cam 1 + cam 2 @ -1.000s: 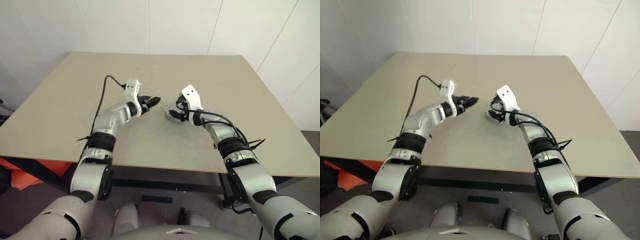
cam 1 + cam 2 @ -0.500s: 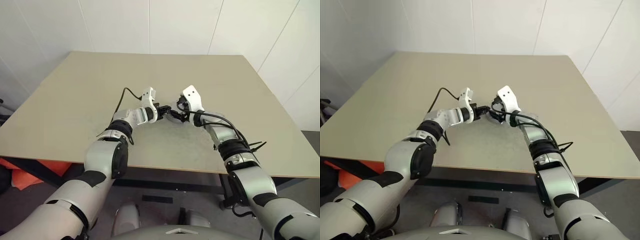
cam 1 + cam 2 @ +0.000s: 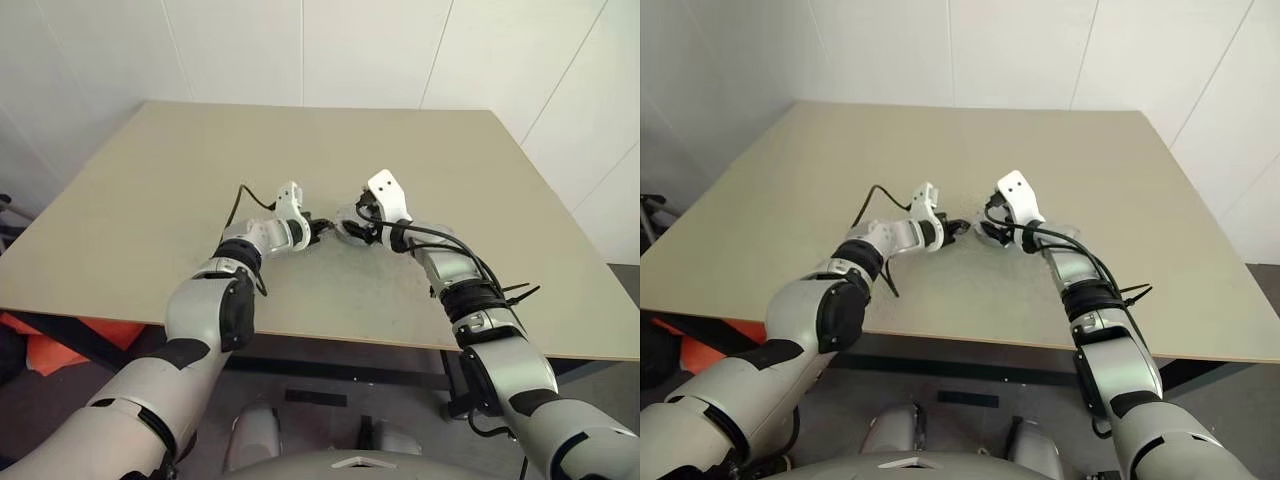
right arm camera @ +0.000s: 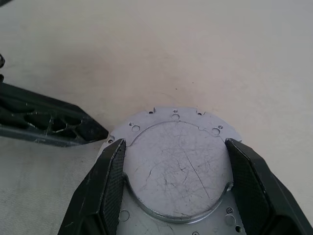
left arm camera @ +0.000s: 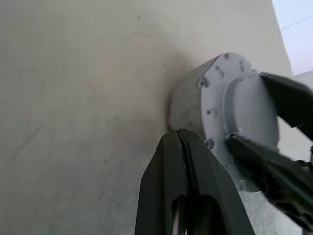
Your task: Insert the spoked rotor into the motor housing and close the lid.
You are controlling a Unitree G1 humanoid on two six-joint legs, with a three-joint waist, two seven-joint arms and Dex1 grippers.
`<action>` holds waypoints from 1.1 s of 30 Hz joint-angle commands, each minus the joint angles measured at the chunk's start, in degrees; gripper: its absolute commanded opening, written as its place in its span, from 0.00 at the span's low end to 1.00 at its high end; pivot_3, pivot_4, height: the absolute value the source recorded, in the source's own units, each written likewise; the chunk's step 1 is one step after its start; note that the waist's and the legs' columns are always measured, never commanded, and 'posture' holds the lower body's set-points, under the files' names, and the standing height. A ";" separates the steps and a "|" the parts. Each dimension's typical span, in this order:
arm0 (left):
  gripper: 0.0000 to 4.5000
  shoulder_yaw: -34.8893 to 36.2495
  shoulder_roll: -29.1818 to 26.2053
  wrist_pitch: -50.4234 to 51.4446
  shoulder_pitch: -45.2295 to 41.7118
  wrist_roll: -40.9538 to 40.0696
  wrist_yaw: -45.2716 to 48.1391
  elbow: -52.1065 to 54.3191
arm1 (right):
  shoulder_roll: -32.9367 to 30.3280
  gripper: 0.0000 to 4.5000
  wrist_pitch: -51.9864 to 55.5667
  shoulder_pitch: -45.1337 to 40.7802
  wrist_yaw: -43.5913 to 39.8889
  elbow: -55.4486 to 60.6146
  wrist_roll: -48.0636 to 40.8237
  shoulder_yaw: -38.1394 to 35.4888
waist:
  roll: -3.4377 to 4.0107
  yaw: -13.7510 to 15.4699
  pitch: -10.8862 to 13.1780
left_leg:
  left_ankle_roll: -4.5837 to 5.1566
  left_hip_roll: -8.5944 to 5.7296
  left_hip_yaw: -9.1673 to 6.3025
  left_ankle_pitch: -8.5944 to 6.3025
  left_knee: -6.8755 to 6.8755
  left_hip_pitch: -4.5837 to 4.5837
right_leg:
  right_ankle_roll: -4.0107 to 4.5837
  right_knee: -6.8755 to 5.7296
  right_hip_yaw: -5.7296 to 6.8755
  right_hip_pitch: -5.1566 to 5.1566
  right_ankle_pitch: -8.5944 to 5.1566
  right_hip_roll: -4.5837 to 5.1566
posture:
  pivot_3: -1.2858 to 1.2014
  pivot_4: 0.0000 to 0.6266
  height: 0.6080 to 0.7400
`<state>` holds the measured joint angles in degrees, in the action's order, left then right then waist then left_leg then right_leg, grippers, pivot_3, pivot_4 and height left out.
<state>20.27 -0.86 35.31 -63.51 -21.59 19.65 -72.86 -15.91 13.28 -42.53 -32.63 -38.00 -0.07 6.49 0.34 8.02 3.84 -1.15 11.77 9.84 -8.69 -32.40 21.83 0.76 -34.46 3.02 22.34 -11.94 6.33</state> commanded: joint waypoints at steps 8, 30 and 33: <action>0.01 0.74 -0.43 -4.33 -1.12 -0.66 5.85 3.16 | -2.10 0.69 1.40 0.64 1.06 0.79 1.30 -0.42 | -0.02 0.23 0.01 | 0.00 0.00 0.00 0.00 0.01 0.06 | 0.00 0.01 0.02 0.06 0.00 0.00 | 0.52 0.00 1.00; 0.01 2.61 0.90 -4.65 -1.48 -0.66 6.58 0.04 | -3.09 0.69 3.35 2.65 1.58 5.02 1.30 -0.19 | -0.02 0.69 0.02 | 0.00 -0.02 0.00 0.00 0.16 0.12 | -0.02 0.18 0.04 0.07 -0.01 0.01 | 0.52 0.00 1.00; 0.01 3.11 0.30 -5.10 -1.65 -1.21 7.75 0.61 | -3.02 0.69 3.13 2.76 1.91 3.87 1.33 -0.27 | -0.02 0.69 0.02 | 0.01 -0.03 0.00 0.00 0.16 0.13 | -0.03 0.23 0.04 0.05 -0.01 0.02 | 0.52 0.00 1.00</action>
<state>23.04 0.06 31.07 -64.34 -22.49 26.30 -73.57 -17.19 15.63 -40.42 -32.31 -33.15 -0.07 6.98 0.32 8.71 3.86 -1.14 11.74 9.84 -8.69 -32.24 21.96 0.74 -34.23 3.06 22.39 -11.95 6.35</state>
